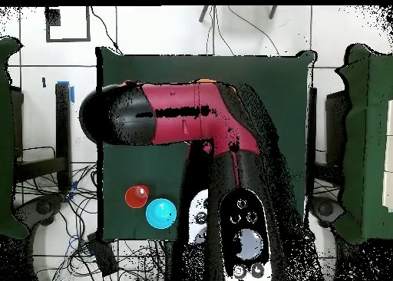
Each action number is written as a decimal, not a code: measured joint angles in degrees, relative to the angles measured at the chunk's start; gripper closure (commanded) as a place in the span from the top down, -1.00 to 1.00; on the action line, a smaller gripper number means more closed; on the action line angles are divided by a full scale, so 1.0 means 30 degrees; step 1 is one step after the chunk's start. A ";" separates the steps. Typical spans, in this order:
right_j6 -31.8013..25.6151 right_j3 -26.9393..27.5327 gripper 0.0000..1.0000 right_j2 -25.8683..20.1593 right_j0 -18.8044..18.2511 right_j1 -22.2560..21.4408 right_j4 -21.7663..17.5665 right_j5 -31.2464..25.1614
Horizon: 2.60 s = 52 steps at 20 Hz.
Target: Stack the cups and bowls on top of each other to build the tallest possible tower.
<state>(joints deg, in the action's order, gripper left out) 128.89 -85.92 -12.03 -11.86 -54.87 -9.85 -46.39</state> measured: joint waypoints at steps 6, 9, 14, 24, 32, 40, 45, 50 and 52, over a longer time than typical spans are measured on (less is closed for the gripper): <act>0.0000 -0.0947 1.00 0.0674 0.0509 0.0183 0.0000 0.0606; 0.0000 -0.1383 1.00 0.0940 0.0708 0.0183 0.0004 0.0610; 0.0000 -0.1769 1.00 0.1320 0.0767 0.0183 0.0004 0.0800; 0.0000 -0.1982 1.00 0.1540 0.0140 0.0880 -0.0020 0.3561; 0.0000 -0.1995 1.00 0.1570 -0.0110 0.2189 -0.0075 0.5438; 0.0000 -0.2219 1.00 0.1801 0.0043 0.3072 -0.0083 0.6105; 0.0000 -0.2713 1.00 0.2073 0.0320 0.2907 -0.0079 0.6105; 0.0000 -0.3061 1.00 0.2356 0.0469 0.2244 -0.0048 0.6073; 0.0000 -0.3124 1.00 0.2466 0.0469 0.1800 0.0036 0.5895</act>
<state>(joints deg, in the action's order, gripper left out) 128.89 -95.29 -4.63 -10.45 -49.47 -9.75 -28.71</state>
